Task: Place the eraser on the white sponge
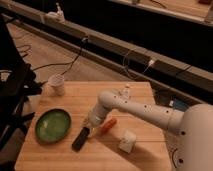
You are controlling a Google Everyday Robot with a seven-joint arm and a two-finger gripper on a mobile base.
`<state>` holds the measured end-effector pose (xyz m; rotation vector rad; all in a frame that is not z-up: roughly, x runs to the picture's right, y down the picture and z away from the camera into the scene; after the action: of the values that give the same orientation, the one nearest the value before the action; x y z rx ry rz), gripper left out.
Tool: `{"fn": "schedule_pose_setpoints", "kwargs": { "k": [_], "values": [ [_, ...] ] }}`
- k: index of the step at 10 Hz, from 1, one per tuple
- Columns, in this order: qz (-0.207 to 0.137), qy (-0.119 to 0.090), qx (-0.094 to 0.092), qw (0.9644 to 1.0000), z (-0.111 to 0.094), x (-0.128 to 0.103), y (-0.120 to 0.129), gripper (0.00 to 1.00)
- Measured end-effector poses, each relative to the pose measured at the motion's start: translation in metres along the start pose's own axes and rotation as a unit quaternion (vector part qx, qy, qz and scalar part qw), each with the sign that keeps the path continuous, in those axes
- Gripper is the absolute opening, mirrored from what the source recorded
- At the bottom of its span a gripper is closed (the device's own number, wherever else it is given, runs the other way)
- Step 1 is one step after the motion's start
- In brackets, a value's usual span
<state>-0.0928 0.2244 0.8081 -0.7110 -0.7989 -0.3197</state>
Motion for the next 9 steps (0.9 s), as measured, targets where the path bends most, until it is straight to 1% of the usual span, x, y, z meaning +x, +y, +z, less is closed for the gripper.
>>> {"fn": "schedule_pose_setpoints", "kwargs": {
  "k": [1, 2, 4, 5, 7, 9],
  "values": [
    [-0.002, -0.002, 0.009, 1.0, -0.006, -0.002, 0.001, 0.02],
    [-0.002, -0.004, 0.019, 0.9998, -0.013, -0.003, 0.003, 0.0],
    [0.01, -0.004, 0.038, 0.9992, -0.035, -0.001, 0.007, 0.0],
    [0.025, -0.002, 0.047, 0.9986, -0.049, 0.003, 0.011, 0.0],
    [0.065, 0.008, 0.066, 0.9956, -0.083, 0.016, 0.023, 0.0],
    [0.102, 0.019, 0.088, 0.9907, -0.117, 0.029, 0.043, 0.0]
  ]
}}
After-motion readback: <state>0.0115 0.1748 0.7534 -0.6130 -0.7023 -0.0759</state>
